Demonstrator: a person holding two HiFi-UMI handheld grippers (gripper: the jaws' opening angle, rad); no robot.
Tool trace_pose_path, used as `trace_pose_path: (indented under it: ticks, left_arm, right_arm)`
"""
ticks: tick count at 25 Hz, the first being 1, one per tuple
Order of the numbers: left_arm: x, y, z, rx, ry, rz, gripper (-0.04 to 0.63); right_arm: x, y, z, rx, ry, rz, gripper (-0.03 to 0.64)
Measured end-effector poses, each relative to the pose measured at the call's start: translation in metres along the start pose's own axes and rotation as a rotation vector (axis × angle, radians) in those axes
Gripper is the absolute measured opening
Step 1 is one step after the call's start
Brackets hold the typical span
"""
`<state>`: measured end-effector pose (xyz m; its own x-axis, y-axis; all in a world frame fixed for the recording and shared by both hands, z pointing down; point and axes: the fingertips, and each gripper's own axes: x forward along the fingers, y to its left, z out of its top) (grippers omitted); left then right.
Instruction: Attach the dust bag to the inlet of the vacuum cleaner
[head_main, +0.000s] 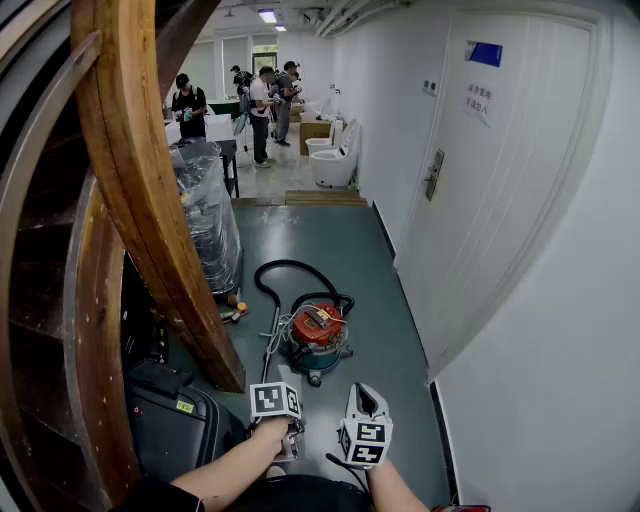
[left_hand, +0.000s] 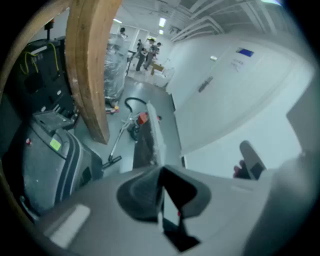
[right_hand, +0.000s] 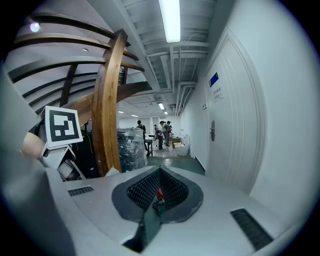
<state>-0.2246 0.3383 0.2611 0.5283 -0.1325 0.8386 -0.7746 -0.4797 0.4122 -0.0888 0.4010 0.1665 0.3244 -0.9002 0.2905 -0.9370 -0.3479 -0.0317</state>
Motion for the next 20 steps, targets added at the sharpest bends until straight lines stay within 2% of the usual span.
trace_pose_path:
  ticks: [7, 13, 20]
  left_arm:
    - [0.002, -0.001, 0.004, 0.002, -0.004, -0.003, 0.021]
    - [0.007, -0.004, 0.005, -0.004, -0.004, 0.002, 0.021]
    - [0.016, -0.01, 0.008, -0.017, -0.001, 0.018, 0.021]
  right_arm:
    - [0.007, 0.002, -0.002, -0.014, 0.009, 0.018, -0.002]
    - [0.007, -0.007, 0.003, 0.037, -0.016, 0.013, -0.002]
    - [0.01, -0.02, 0.0, 0.027, -0.007, 0.024, -0.002]
